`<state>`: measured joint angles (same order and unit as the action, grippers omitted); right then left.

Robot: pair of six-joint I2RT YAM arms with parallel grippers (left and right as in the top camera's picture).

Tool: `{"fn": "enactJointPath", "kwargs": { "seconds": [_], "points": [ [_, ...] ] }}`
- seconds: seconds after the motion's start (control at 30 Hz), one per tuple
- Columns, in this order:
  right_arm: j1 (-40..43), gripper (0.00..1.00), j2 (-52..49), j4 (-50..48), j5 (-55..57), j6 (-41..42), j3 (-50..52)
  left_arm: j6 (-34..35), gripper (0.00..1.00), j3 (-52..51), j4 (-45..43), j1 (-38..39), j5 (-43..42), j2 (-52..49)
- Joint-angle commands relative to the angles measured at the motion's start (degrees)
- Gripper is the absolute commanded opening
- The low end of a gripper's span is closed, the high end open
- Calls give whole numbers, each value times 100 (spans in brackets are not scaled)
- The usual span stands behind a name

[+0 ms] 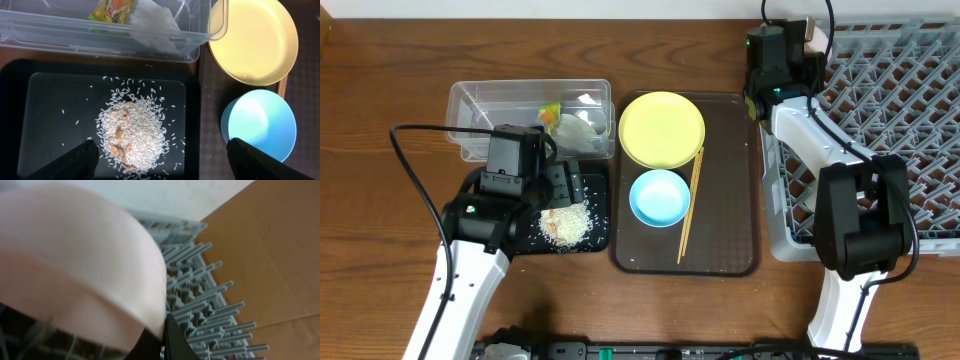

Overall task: Sort waste into correct bins and load items into the dishwasher rack
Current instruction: 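Lift the pink bowl and set it upright in the rack, then reach the right gripper to the light-blue bowl and grasp it, then carry the blue bowl into the rack with the right gripper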

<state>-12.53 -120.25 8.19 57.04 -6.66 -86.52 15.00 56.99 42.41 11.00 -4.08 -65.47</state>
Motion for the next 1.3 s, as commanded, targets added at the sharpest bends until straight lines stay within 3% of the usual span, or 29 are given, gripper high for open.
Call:
{"fn": "enactJointPath", "kwargs": {
  "seconds": [0.0, 0.23, 0.37, 0.53, 0.63, 0.73, 0.8, 1.03, 1.27],
  "points": [
    [-39, 6, 170, 476, -848, 415, 4, -13, 85, 24, 20, -17, 70, -2],
    [-52, 49, 1045, 1679, -2470, 474, 4, -15, 85, 24, 20, -17, 70, -2],
    [-63, 59, 1539, 2406, -3060, 717, 4, -13, 85, 24, 28, -17, 70, -2],
    [-146, 65, 2070, 3368, -5366, 901, 4, -13, 85, 24, 155, -17, 122, -2],
    [-304, 66, 2146, 3906, -6677, 1154, 7, 120, 85, 24, 363, -20, 579, -2],
    [-555, 66, 2076, 4310, -7239, 1300, 96, 798, 85, 24, 680, -42, 1340, -2],
    [-750, 63, 2006, 4439, -7200, 1316, 214, 1117, 85, 24, 824, -50, 1646, -2],
    [-1353, 53, 1764, 4232, -6669, 2017, 973, 1126, 85, 24, 815, -48, 1659, -2],
    [-1681, 49, 1558, 3672, -6669, 2184, 1598, 1126, 86, 24, 813, -48, 1657, -2]
  ]
}}
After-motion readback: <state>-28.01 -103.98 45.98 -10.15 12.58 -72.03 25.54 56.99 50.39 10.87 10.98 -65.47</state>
